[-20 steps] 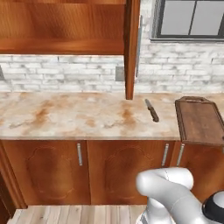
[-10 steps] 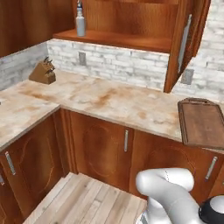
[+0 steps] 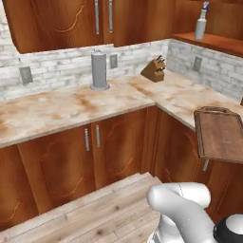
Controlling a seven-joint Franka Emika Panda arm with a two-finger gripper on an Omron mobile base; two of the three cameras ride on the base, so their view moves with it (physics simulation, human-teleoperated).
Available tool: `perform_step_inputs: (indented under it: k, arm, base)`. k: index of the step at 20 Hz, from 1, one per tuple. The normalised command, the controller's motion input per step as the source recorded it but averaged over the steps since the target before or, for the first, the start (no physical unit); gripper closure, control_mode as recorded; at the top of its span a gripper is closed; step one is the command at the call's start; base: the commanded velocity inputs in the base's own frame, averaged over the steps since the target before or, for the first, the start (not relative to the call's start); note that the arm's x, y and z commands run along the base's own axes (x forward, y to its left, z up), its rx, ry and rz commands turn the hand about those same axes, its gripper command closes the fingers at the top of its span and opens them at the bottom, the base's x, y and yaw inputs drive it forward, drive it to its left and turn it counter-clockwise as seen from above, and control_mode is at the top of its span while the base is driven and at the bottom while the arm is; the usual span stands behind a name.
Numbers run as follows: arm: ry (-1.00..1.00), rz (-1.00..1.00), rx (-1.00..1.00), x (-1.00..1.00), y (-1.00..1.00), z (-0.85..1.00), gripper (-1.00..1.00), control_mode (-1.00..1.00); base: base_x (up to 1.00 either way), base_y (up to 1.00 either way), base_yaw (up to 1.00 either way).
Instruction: Move the cutting board and knife to the sink. Then move spray from the cabinet to the counter.
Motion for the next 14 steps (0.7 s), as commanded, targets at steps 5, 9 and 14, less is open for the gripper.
perform_step_inputs:
  k: [5,9,14]
  arm:
    - [0.0,0.0,0.0,0.0,0.0,0.0,1.0,1.0]
    - [0.0,0.0,0.0,0.0,0.0,0.0,1.0,1.0]
    - [0.0,0.0,0.0,0.0,0.0,0.0,1.0,1.0]
  base:
    - [0.0,0.09,0.86]
    - [0.01,0.13,0.8]
    - [0.13,0.17,0.71]
